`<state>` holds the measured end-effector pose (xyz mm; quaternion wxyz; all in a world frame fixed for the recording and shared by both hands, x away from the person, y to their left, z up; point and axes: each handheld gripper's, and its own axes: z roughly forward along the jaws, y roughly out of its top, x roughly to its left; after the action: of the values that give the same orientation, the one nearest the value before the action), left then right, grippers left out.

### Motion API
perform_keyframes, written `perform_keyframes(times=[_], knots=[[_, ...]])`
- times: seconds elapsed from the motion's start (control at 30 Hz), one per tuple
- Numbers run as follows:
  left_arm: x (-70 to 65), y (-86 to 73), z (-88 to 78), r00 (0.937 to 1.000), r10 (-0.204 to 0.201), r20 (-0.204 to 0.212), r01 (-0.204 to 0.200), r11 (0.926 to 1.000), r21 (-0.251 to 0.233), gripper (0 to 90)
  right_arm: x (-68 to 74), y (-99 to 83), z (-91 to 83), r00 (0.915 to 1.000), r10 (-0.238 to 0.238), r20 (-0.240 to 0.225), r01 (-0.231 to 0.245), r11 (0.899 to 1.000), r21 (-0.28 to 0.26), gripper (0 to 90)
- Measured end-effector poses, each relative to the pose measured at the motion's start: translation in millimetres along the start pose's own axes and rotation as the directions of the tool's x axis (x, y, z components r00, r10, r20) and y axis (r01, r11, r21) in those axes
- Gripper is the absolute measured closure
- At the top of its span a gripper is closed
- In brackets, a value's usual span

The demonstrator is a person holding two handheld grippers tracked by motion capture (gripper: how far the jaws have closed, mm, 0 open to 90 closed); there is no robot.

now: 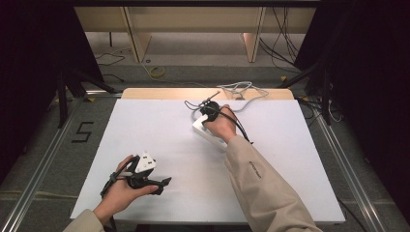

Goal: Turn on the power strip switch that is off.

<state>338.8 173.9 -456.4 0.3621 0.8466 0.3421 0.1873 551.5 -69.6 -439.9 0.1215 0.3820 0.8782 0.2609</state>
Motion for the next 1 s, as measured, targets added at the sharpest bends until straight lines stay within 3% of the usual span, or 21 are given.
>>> perform_keyframes(times=[1.0], knots=[[0.1, 0.5, 0.5, 1.0000, -0.008, -0.006, 0.008, 1.0000, -0.002, 15.9, 5.5, 0.7, 3.3, 0.9998, 0.012, 0.014, -0.012, 1.000, 0.025, 90.0]])
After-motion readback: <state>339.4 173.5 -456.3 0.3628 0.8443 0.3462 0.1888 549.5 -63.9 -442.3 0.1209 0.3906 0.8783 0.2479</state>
